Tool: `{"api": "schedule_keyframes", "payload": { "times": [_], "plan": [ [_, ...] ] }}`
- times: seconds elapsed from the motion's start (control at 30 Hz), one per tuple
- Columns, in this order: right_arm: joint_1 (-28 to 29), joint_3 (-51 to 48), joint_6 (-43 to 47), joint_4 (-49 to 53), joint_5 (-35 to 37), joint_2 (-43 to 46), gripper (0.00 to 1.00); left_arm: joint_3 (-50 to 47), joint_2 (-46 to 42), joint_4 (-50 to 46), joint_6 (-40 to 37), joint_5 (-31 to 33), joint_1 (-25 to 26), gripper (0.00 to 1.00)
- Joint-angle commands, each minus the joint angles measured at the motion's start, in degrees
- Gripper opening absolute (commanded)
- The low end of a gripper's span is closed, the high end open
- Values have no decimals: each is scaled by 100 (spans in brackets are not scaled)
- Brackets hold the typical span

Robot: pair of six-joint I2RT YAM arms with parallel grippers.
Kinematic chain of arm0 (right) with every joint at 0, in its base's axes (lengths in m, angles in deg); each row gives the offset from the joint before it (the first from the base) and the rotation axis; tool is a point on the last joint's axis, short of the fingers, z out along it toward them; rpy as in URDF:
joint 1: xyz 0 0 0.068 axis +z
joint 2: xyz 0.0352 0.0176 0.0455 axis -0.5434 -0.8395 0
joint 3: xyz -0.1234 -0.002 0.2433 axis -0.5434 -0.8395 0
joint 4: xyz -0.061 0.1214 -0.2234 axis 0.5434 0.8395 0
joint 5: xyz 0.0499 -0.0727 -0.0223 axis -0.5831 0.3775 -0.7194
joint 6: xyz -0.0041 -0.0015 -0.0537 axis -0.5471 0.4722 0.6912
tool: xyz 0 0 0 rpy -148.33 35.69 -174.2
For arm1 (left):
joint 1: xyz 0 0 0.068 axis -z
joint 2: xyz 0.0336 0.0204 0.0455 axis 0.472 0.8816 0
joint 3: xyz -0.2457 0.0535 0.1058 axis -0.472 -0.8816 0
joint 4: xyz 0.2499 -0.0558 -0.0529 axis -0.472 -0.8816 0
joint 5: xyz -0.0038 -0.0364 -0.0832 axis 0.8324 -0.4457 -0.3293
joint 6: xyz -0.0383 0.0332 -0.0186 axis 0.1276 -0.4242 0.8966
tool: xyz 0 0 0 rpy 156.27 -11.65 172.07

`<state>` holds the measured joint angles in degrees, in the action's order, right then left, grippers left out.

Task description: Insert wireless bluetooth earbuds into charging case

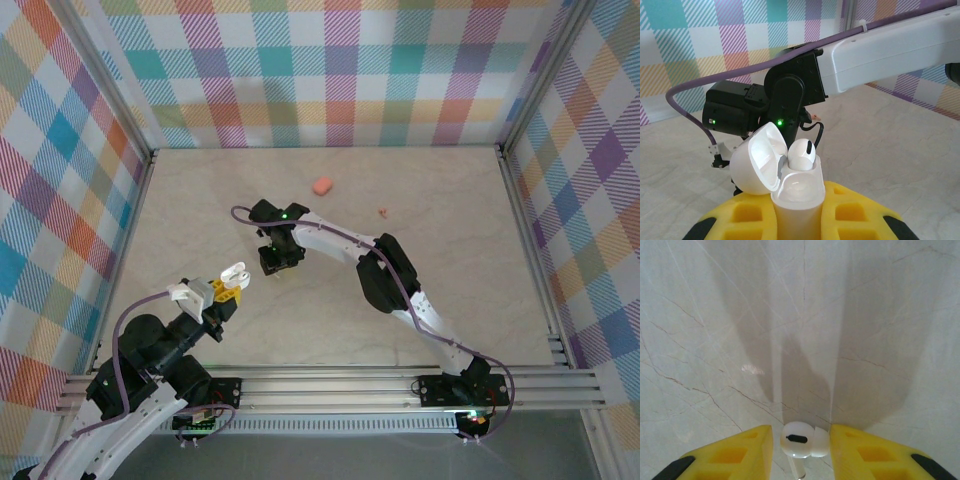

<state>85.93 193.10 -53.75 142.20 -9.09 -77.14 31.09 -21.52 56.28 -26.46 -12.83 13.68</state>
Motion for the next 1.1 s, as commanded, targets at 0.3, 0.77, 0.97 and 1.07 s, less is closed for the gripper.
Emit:
{"api": "schedule_keyframes", "payload": {
  "times": [0.3,0.77,0.97,1.07],
  "plan": [
    [-55,-650,-63,-297,113,576,29,26,-45,155,82,-215,-50,0],
    [-740,-2793,-171,-1654,120,2449,23,-261,736,1061,-232,-1520,-46,0],
    [-1066,-3662,-157,-2039,206,3479,22,-524,1545,2373,-206,-1851,-44,0],
    [-1164,-3880,-82,-2035,243,3929,22,-653,1975,3170,-197,-1791,-39,0]
  ]
}}
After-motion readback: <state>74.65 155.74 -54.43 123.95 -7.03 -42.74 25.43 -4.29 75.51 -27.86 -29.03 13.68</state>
